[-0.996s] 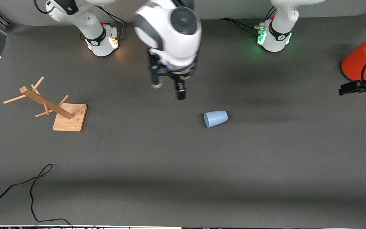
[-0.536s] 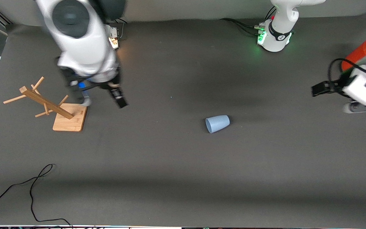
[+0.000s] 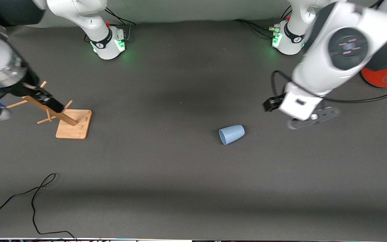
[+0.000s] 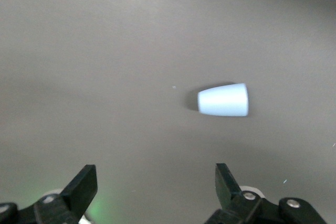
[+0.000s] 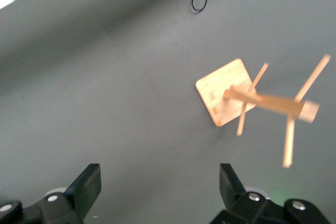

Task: Rotate and upright cup with both arms
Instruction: 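Retract the right gripper while the left gripper reaches toward the cup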

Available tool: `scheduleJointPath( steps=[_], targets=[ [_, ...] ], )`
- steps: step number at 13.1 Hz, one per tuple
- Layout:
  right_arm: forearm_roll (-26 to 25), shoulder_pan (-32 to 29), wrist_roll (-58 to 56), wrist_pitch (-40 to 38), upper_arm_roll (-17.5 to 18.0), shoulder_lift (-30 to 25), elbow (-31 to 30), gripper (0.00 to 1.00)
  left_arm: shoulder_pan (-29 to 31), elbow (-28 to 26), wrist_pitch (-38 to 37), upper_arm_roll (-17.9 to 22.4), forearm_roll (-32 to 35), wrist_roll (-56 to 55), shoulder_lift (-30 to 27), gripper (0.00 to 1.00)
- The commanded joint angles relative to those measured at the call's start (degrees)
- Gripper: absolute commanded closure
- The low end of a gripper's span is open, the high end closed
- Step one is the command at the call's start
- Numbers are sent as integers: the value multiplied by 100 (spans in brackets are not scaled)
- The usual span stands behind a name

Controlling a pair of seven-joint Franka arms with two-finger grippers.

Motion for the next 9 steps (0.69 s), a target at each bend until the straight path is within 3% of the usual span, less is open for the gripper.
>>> scheduleJointPath(
  steps=[1,3,6,9],
  targets=[
    [408,-71,-1698,450,-618,-221,-472,0,-774,1412,-183,89,497,-1222,1146,0],
    [488,-80,-2535,609,-857,-221,-499,0,-1179,1960,-131,107,727,-1490,1693,0],
    [811,-80,-3677,749,-1112,-159,-499,0,-1496,1944,526,133,903,-1482,2116,0],
    [936,-62,-3857,820,-1165,-142,-508,0,-1541,1909,1230,124,1158,-1290,2555,0]
  ],
)
